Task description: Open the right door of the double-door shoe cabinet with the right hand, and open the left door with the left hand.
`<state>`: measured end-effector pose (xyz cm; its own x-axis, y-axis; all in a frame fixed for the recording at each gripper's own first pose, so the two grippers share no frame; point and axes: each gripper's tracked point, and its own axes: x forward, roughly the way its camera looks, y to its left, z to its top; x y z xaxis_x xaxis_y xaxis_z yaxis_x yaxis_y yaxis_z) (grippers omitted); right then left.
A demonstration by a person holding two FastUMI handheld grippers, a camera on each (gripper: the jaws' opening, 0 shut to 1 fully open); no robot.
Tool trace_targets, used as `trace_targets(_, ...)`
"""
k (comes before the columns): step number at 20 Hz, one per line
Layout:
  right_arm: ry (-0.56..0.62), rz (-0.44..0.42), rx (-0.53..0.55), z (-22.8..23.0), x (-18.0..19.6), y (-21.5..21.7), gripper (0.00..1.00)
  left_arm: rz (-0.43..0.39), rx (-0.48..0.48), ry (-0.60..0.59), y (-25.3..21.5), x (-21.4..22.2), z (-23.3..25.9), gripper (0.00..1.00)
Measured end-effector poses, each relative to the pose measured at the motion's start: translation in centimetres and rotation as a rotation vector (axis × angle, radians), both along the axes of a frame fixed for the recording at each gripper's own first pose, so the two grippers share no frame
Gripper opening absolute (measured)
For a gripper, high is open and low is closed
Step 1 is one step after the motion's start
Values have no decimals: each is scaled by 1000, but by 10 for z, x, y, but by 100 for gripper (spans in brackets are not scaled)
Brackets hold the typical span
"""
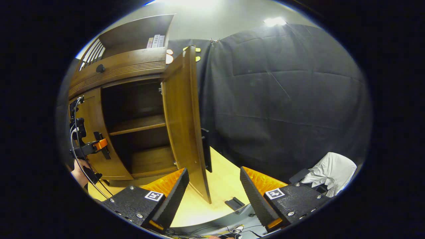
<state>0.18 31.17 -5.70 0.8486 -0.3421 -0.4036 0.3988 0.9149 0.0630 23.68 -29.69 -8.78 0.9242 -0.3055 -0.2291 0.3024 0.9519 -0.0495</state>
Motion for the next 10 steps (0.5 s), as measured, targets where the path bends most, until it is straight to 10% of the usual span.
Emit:
trace_targets(2,-7,50,52,-8,13,27,92,8,2,-14,1,-2,2,32)
trace_targets(10,-19,213,91,-22,52,72,92,-30,-22,19,0,-8,8,18)
